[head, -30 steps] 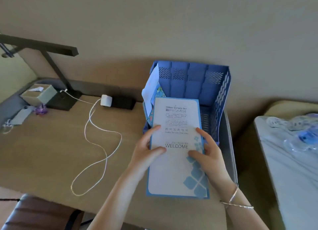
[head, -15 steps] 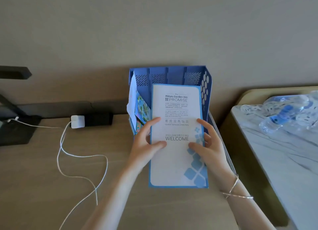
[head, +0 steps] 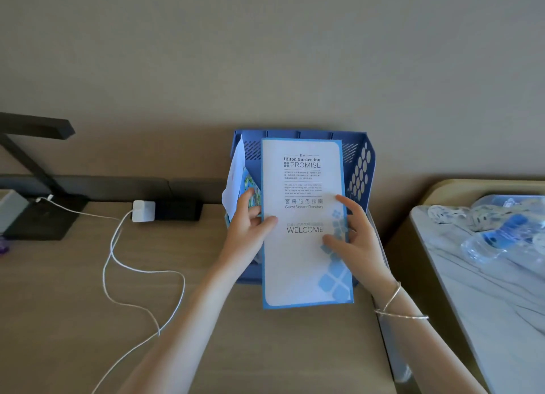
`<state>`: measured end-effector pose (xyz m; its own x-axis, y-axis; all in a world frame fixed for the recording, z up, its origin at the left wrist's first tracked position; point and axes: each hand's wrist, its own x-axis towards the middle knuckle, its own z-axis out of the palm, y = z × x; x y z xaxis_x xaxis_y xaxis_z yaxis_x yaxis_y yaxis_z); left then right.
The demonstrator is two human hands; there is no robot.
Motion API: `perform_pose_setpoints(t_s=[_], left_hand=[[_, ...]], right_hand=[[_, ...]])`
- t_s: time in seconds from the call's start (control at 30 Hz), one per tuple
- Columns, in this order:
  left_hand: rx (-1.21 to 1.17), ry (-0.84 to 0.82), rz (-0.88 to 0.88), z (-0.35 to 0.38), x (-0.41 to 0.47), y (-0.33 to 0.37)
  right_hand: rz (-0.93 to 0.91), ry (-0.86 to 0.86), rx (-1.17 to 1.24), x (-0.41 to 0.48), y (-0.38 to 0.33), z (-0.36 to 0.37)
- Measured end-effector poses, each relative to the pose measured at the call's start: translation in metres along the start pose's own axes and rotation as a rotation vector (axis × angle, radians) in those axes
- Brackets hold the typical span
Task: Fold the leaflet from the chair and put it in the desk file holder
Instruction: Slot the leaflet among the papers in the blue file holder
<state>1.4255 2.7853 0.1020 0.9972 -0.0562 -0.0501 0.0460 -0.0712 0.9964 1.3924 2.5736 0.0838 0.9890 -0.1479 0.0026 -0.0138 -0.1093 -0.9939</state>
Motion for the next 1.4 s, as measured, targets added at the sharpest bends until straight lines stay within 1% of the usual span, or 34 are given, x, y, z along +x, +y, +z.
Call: perform_pose_setpoints(t_s=[0.13, 0.3, 0.43, 0.6, 0.77, 1.07, 1.4], left_hand=[[0.123, 0.007, 0.071, 0.007, 0.022, 0.010], [0.144, 0.149, 0.144, 0.022, 0.038, 0.011], [0.113, 0.269, 0.170, 0.030, 0.044, 0.002], [0.156, 0.440, 0.164, 0.036, 0.043, -0.024], [0.132, 0.577, 0.187, 0.039, 0.048, -0.051], [0.172, 0.671, 0.221, 0.049, 0.073, -0.064], [0.173, 0.698, 0.207, 0.059, 0.073, -0.094]], right_hand=[[-0.103, 0.000, -0.130, 0.039, -0.002, -0.002], [-0.184, 0.049, -0.223, 0.080, 0.006, 0.008], [-0.138, 0.091, -0.239, 0.104, 0.021, 0.019], [-0.041, -0.001, -0.158, 0.129, 0.042, 0.033], [-0.035, -0.084, -0.150, 0.148, 0.058, 0.044], [-0.087, -0.102, -0.165, 0.182, 0.065, 0.048], [-0.018, -0.142, -0.178, 0.190, 0.099, 0.055]])
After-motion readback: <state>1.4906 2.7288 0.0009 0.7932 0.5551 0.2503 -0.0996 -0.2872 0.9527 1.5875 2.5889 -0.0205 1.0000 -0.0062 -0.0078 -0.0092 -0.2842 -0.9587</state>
